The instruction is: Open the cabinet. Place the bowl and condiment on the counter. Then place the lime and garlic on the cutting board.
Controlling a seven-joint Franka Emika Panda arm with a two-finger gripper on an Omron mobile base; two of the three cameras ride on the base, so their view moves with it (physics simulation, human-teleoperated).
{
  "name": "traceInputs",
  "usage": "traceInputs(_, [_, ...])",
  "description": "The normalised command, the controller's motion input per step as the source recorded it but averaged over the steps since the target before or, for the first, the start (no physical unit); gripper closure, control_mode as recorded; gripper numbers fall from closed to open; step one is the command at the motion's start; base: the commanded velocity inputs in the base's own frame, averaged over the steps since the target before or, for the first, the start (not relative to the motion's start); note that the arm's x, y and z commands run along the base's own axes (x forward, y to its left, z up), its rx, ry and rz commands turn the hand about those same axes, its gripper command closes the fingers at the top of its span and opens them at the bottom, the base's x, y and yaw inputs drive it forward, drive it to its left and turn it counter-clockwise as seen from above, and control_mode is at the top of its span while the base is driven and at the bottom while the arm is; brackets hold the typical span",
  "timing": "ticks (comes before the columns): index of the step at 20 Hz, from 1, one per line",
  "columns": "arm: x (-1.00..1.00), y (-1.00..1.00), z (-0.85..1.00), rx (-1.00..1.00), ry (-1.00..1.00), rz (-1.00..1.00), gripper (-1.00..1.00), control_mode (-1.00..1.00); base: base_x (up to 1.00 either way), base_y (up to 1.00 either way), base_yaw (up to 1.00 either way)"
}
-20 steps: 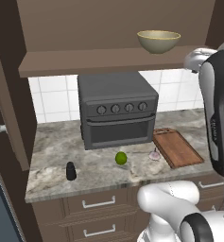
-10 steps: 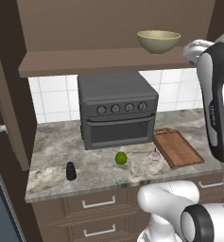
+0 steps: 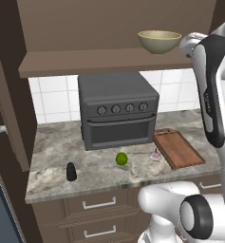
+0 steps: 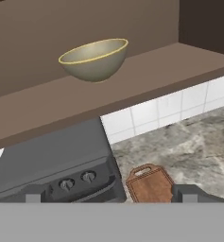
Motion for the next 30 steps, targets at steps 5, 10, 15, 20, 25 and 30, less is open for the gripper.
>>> traceInputs(5, [0.20,-0.12,0.13,0.03,-0.01,-0.02,-1.00,-1.00,0.00,0.00,0.00])
traceInputs(10, [0.11,-0.19,0.01,0.02,0.00,-0.02,-1.00,-1.00,0.00,0.00,0.00])
traceInputs(15, [0.04,-0.15,0.02,0.10,-0.02,0.00,-1.00,-1.00,0.00,0.00,0.00])
traceInputs(20, [0.23,-0.10,0.03,0.12,-0.02,-0.03,-1.00,-1.00,0.00,0.00,0.00])
traceInputs(25, [0.36,0.00,0.01,0.09,-0.01,-0.03,-1.00,-1.00,0.00,0.00,0.00])
traceInputs(30, [0.35,0.00,0.00,0.05,-0.01,-0.03,-1.00,-1.00,0.00,0.00,0.00])
